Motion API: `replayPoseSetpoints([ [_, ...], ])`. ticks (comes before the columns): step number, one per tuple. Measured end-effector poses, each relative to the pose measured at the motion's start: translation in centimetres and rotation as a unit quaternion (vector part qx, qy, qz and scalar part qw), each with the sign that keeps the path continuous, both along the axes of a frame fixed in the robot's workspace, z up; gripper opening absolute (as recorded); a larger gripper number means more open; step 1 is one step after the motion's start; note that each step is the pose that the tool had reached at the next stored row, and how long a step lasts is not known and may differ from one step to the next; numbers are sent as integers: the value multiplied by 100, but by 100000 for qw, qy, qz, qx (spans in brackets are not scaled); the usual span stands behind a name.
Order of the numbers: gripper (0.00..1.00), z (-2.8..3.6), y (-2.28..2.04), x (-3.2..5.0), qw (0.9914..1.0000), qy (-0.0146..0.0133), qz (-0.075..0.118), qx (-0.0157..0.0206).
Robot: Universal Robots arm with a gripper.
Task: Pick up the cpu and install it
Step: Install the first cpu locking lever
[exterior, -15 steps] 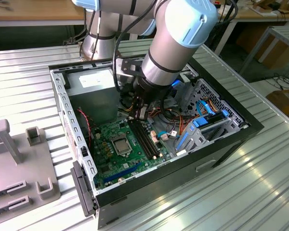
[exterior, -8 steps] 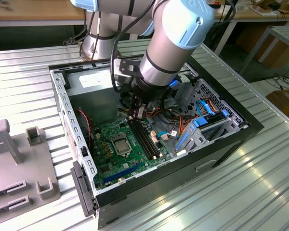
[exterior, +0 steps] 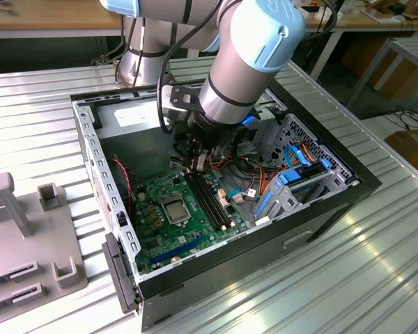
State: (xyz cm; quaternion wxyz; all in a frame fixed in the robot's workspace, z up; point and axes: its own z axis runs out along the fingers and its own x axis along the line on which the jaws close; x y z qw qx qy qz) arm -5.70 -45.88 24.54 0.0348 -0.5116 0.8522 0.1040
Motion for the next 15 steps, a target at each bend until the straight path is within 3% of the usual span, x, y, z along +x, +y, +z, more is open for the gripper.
replayPoseSetpoints([
  [11,11,-40,11,-114,99999,-384,208,256],
  [15,11,-39,1,-118,99963,-395,2693,257],
])
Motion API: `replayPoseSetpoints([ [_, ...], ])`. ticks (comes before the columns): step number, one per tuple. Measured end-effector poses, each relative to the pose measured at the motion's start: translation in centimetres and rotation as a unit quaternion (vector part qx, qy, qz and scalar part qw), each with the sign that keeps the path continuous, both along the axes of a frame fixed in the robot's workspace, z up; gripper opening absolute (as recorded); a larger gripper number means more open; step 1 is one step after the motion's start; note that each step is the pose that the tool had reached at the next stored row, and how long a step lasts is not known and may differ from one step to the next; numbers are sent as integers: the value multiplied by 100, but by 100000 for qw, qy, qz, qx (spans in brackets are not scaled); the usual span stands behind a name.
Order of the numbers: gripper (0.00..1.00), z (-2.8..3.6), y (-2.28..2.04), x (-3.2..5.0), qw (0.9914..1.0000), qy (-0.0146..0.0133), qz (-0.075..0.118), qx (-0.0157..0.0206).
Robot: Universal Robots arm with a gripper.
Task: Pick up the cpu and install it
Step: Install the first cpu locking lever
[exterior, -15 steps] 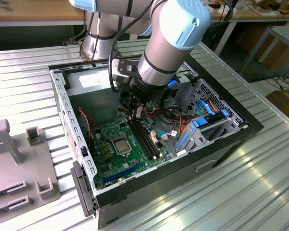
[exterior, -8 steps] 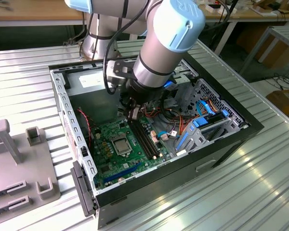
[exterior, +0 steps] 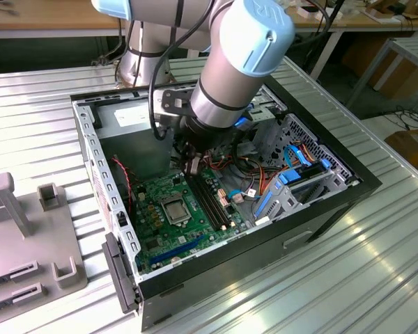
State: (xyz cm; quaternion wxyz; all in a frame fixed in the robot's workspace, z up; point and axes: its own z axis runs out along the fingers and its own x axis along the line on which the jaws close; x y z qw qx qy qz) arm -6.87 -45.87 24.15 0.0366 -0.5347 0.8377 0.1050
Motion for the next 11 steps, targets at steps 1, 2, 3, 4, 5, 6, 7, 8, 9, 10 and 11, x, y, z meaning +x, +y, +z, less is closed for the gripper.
replayPoseSetpoints([
  [1,11,0,-2,0,99993,-3,1211,1],
  [2,11,0,-3,-1,99983,-8,1839,0],
  [3,11,-1,-4,-1,99971,-16,2391,4],
  [4,11,0,-6,-2,99934,-51,3630,5],
  [5,11,0,-6,-2,99915,-105,4123,-1],
  [6,11,0,-6,-2,99904,-151,4376,2],
  [7,11,-1,-7,-2,99891,-224,4670,1],
  [8,11,-1,-7,-2,99881,-285,4876,4],
  [9,11,-1,-7,-1,99866,-363,5165,0],
  [10,11,2,-7,-1,99854,-417,5379,1],
  [11,11,8,-8,-2,99843,-463,5587,-10],
])
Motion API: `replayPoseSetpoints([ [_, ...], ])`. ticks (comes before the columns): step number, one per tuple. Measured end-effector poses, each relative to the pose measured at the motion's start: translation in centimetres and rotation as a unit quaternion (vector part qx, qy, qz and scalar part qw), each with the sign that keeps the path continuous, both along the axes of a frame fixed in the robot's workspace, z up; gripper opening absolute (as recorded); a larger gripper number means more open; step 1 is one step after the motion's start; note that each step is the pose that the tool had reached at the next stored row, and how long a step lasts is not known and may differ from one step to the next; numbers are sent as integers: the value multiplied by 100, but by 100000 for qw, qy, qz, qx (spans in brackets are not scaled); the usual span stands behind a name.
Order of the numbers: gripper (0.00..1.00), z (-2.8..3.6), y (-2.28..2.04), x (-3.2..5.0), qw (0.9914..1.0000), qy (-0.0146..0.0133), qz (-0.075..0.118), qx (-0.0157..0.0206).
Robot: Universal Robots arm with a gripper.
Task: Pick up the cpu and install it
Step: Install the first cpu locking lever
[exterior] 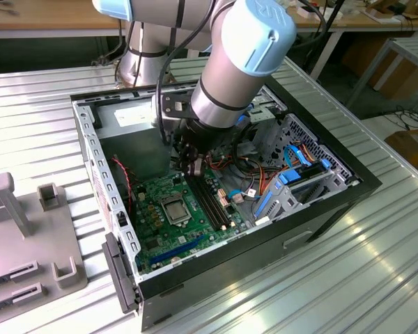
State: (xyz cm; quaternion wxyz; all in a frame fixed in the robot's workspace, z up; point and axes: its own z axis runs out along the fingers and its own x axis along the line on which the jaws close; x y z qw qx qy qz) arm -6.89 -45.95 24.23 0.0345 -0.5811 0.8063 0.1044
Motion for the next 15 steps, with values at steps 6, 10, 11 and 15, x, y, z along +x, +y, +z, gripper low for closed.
replayPoseSetpoints([
  [6,11,34,1,-1,99973,-367,2303,15],
  [10,11,36,0,-1,99917,-551,4034,-15],
  [11,11,36,0,-1,99881,-593,4836,-98],
  [15,11,35,0,-29,99778,-565,6528,-1218],
])
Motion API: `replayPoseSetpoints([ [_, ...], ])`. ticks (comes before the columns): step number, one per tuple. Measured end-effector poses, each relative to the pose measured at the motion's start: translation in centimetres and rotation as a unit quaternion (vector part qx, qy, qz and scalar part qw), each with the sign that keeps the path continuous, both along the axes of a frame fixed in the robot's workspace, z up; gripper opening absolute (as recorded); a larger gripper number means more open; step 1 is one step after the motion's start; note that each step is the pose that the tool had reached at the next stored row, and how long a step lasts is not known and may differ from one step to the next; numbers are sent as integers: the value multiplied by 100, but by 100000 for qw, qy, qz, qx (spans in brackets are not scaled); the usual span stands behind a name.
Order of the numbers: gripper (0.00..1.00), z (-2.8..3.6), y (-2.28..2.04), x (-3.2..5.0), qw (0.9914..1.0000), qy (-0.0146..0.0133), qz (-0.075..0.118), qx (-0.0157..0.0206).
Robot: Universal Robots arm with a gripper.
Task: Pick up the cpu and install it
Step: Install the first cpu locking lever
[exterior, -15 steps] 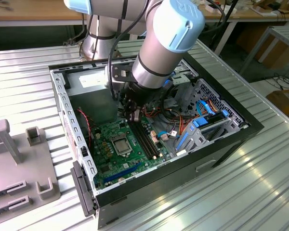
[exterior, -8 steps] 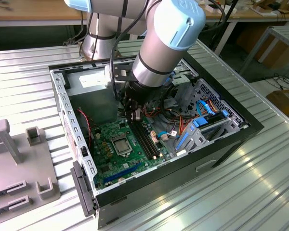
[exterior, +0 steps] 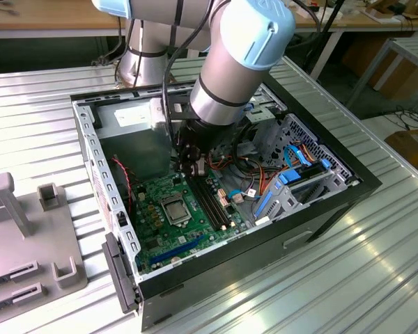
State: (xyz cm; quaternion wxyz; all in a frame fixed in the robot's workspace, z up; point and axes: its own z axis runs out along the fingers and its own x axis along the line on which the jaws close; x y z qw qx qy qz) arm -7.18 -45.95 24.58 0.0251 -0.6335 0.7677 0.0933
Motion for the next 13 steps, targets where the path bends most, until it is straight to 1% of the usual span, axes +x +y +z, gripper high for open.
replayPoseSetpoints([
  [1,11,0,-1,-6,100000,-153,145,-156],
  [2,11,1,-1,-10,99998,-458,246,-257],
  [3,11,1,-1,-13,99991,-1213,350,-370],
  [5,11,1,-1,-15,99970,-2373,455,-502],
  [6,11,0,0,-19,99948,-3127,559,-562],
  [7,11,0,0,-30,99935,-3486,711,-588],
  [8,11,1,0,-41,99930,-3601,843,-594],
  [10,11,0,0,-62,99923,-3707,1147,-613],
  [13,11,1,-1,-75,99902,-3750,2173,-842],
])
